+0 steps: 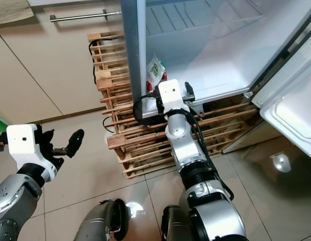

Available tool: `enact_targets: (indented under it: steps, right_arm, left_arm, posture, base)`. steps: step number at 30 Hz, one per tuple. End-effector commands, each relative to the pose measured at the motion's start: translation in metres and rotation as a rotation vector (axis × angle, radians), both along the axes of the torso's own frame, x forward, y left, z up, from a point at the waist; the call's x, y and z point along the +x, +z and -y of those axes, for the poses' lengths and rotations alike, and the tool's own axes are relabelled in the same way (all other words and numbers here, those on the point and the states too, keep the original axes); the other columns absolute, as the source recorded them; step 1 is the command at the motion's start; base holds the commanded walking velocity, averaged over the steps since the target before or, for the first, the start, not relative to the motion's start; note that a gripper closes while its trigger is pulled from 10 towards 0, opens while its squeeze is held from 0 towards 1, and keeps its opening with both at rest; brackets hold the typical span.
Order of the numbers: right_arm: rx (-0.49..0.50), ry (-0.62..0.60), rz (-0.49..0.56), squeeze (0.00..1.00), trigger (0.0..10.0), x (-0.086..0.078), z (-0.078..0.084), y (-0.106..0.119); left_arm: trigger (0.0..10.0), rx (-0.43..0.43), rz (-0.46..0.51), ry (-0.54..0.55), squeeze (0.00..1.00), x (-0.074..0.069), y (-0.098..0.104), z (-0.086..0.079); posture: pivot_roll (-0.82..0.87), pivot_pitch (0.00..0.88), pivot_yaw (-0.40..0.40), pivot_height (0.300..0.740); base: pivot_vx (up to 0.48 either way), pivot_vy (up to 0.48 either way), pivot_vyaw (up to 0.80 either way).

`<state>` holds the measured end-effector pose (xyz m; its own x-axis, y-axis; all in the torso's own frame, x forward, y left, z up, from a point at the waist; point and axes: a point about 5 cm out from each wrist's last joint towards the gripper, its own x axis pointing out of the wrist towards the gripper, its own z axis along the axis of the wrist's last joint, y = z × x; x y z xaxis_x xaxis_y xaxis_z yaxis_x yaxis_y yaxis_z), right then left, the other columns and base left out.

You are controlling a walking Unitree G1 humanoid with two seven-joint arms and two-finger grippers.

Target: Restocking fridge

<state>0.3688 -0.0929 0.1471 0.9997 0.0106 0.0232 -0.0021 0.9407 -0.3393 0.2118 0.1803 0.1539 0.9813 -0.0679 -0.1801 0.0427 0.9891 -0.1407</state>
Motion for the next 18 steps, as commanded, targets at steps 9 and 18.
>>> enact_targets:
  steps: [9, 18]
  right_arm:
    - [0.105, 0.02, -0.039, 0.04, 10.0, -0.004, 0.004, 0.0]
    - [0.105, 0.018, -0.106, 0.0, 10.0, -0.046, 0.02, -0.009]
  left_arm:
    - [10.0, -0.008, -0.001, -0.008, 0.0, 0.005, -0.004, 0.007]
    - [10.0, -0.032, -0.02, -0.129, 0.0, 0.025, -0.012, 0.022]
  posture:
    - [0.07, 0.204, -0.058, 0.711]
    - [0.03, 0.081, -0.028, 0.711]
  base:
    - [0.0, 0.0, 0.0]
    - [0.0, 0.0, 0.0]
